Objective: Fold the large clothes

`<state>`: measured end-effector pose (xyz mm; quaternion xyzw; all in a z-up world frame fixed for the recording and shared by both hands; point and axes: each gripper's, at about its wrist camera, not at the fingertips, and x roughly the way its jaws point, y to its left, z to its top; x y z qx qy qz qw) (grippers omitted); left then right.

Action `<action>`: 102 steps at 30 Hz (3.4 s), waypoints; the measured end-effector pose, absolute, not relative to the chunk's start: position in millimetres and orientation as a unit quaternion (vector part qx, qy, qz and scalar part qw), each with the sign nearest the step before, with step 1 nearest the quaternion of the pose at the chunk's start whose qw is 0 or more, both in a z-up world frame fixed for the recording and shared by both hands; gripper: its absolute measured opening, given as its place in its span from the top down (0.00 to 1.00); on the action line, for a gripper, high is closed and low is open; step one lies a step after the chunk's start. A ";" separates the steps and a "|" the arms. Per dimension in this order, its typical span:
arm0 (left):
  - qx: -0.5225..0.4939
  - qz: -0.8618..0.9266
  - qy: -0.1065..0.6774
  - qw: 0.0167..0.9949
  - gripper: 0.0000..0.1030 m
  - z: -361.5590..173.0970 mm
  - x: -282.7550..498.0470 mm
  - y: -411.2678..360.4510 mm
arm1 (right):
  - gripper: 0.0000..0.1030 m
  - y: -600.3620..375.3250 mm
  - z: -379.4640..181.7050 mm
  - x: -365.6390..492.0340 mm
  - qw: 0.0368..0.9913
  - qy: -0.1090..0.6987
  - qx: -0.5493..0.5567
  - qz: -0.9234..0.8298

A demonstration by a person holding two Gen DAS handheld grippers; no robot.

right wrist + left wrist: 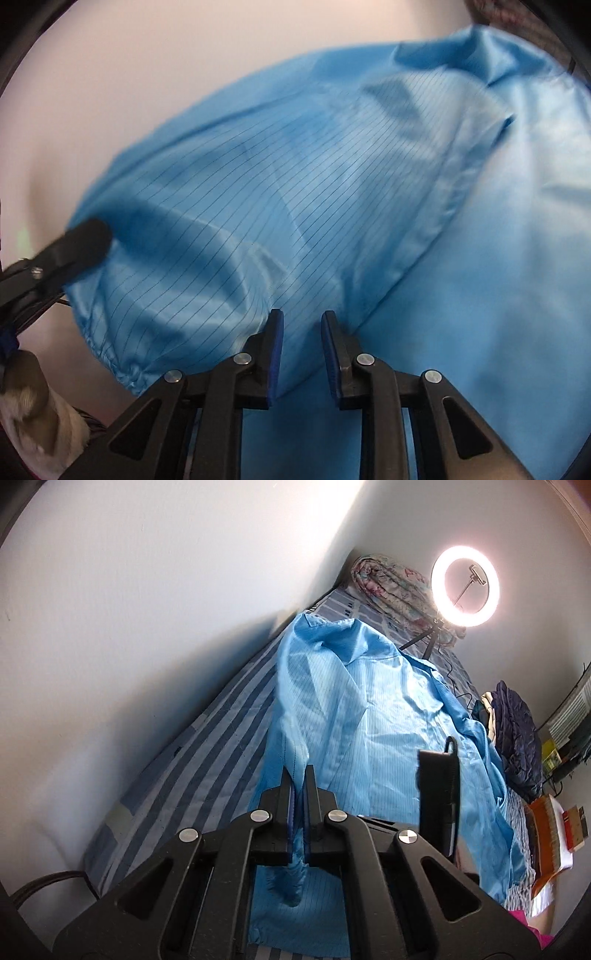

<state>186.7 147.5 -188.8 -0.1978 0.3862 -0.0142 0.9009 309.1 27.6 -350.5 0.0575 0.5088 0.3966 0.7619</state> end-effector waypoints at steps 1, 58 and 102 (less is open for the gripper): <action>-0.197 -0.017 0.387 0.900 1.00 -189.5 186.2 146.7 | 0.78 28.9 -350.6 308.2 0.762 0.508 0.055 0.397; 0.064 -0.146 0.429 0.889 1.00 -247.8 106.9 6.9 | 1.00 22.1 -277.2 334.1 0.806 0.532 -0.077 0.247; -0.163 -0.110 0.476 0.857 0.68 -231.8 100.0 124.2 | 0.96 -160.4 -315.8 214.9 0.751 0.541 0.218 0.309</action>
